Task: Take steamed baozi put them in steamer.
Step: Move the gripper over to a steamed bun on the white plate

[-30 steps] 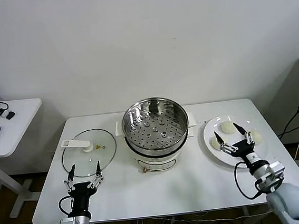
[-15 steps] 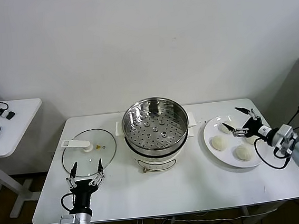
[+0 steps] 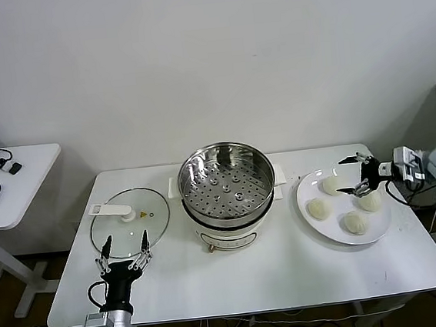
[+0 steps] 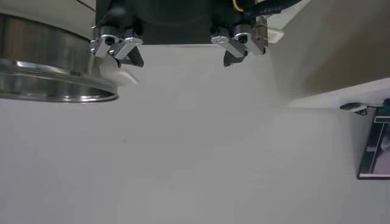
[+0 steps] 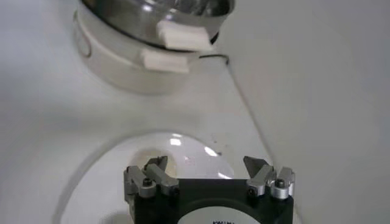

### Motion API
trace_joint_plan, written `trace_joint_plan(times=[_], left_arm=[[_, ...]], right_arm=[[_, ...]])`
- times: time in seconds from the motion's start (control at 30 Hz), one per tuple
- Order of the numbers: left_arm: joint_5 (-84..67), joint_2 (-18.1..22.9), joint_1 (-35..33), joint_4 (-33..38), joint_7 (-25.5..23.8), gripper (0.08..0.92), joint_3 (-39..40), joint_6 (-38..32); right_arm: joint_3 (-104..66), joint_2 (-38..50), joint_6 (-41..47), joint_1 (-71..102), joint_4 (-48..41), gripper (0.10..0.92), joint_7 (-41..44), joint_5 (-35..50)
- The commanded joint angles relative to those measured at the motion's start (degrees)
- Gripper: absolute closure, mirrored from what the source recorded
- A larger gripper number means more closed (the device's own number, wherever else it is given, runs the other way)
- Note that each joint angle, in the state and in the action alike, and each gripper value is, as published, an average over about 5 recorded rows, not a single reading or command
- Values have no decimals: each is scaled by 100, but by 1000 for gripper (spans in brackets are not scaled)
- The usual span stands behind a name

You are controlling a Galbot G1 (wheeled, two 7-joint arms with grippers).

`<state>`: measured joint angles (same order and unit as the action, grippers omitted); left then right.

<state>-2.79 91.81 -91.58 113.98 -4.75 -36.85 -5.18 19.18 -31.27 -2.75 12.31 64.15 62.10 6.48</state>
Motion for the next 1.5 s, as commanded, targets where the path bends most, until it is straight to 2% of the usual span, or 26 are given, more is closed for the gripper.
trace_joint_plan(times=[0.03,0.4,0.87,1.03,1.2,1.5], left_arm=[[-15,-74,2,5,5,177,-5,22],[-29,-57,-22,37,15,177,-56,38],[-109,-67,-76,69,25,177,-127,32],[-148,-72,-107,84,25,177,-149,24],[-190,-77,-150,92,24,177,-176,6],[-224,-89,-216,49,19,177,-194,-58]], right_arm=[[2436,-779,-431,-2424,-1884,203,986,-877],[2530,-1943,-673,-2602,-3331,203,1122,-1584],[1829,-2748,-932,-2067,-4245,203,724,-2165],[1303,-2994,-1028,-1896,-4560,203,596,-2638],[767,-3158,-1134,-1765,-4809,203,489,-3231],[480,-3270,-1169,-1682,-5029,203,279,-3483]])
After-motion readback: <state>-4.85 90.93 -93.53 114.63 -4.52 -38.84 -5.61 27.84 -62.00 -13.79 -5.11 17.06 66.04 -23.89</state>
